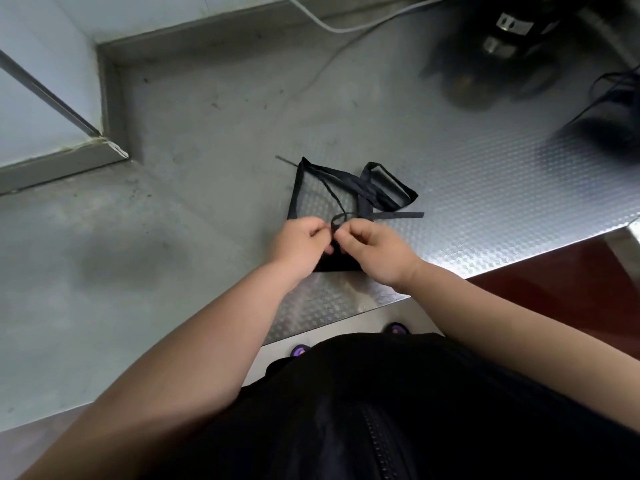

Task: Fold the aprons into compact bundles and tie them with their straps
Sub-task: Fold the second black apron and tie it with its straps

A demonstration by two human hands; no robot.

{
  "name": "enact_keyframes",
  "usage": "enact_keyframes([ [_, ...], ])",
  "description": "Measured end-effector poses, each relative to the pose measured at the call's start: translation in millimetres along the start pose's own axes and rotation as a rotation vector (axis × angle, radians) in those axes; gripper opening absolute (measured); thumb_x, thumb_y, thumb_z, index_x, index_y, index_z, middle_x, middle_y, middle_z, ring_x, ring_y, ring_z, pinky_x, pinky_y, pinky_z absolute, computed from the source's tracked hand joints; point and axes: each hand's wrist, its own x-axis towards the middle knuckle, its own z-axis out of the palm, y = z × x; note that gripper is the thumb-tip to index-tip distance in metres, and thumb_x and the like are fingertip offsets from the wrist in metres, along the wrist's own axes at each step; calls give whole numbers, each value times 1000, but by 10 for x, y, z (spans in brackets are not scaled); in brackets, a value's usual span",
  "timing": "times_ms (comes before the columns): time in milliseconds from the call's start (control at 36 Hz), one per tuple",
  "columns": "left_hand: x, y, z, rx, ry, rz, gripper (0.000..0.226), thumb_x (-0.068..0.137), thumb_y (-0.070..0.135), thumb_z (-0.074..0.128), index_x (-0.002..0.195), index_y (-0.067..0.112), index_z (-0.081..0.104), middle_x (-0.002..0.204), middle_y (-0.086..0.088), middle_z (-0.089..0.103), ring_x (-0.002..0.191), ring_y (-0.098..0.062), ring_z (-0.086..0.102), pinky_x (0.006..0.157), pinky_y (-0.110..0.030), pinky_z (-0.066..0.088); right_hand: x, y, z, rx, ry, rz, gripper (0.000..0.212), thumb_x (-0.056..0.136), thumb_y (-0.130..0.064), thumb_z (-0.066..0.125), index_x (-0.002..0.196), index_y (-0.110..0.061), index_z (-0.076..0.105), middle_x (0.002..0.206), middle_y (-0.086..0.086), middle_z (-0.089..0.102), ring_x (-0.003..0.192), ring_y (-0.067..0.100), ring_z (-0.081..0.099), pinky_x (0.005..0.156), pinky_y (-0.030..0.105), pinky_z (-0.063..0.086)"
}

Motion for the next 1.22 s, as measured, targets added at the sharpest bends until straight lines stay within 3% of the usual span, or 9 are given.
enact_keyframes([
  [167, -37, -2, -115, -121, -139, -48, 27, 89, 14, 54, 65, 18, 64, 65, 9, 60, 68, -10, 48, 65, -24, 36, 13, -105, -51, 24, -41, 58, 47, 95, -26, 54, 49, -31, 63, 67, 6, 47, 65, 19, 38, 56, 26, 31],
  [306, -63, -15, -176, -245, -173, -57, 22, 89, 24, 61, 71, 14, 67, 63, 16, 62, 73, 0, 53, 70, -13, 38, 30, -97, -42, -61, -39, 138, 25, 92, -26, 58, 72, -12, 64, 60, -2, 47, 57, 10, 41, 53, 17, 35],
  [444, -64, -19, -227, -244, -282, -31, 23, 95, 28, 51, 76, 24, 63, 76, 14, 60, 75, 3, 48, 69, -14, 34, 58, -88, -120, 163, -54, 218, 30, 98, -26, 45, 76, -16, 62, 70, -2, 60, 74, 13, 55, 81, 32, 45],
  [583, -56, -3, -191, -239, -295, -31, 22, 96, 24, 49, 81, 21, 65, 74, 10, 58, 72, -2, 47, 66, -16, 35, 80, -137, -80, 33, -29, 209, 39, 94, -47, 48, 69, -19, 58, 59, -3, 54, 49, 4, 42, 44, 11, 31],
  [722, -49, -19, -180, -330, -223, -34, 31, 93, 21, 55, 64, 21, 65, 82, 2, 64, 77, -1, 53, 67, -11, 37, 52, -92, -78, 16, -73, 154, 29, 79, -33, 73, 67, -15, 54, 65, -1, 53, 62, 10, 45, 61, 21, 37],
  [889, -61, -17, -180, -469, -209, -48, 12, 90, 11, 59, 82, 14, 69, 70, 16, 69, 66, 9, 58, 58, -2, 39, 86, -52, -22, -179, 12, 129, 24, 89, -22, 63, 68, -21, 49, 62, -5, 51, 55, 7, 44, 54, 20, 34],
  [1056, -103, -62, -176, -536, -230, -10, 14, 89, 0, 57, 87, 8, 68, 78, 16, 72, 81, 8, 63, 72, -6, 45, 68, -93, -24, 216, 50, 151, 38, 93, 4, 38, 108, -28, 53, 72, 1, 55, 70, 9, 50, 68, 18, 39],
  [1139, -127, -77, -136, -527, -198, 12, 17, 88, 0, 58, 86, 13, 69, 80, 16, 71, 81, 8, 63, 74, -7, 46, 33, -105, -46, 363, 35, 157, 35, 92, 9, 40, 96, -17, 63, 77, 1, 57, 73, 9, 53, 81, 18, 43],
  [1222, -137, -89, -118, -502, -170, 19, 18, 88, 1, 58, 86, 15, 69, 86, 13, 69, 78, 10, 62, 73, -6, 45, 37, -106, -89, 559, 94, 202, 37, 90, 11, 47, 123, -3, 56, 89, -2, 59, 89, 12, 55, 93, 23, 43],
])
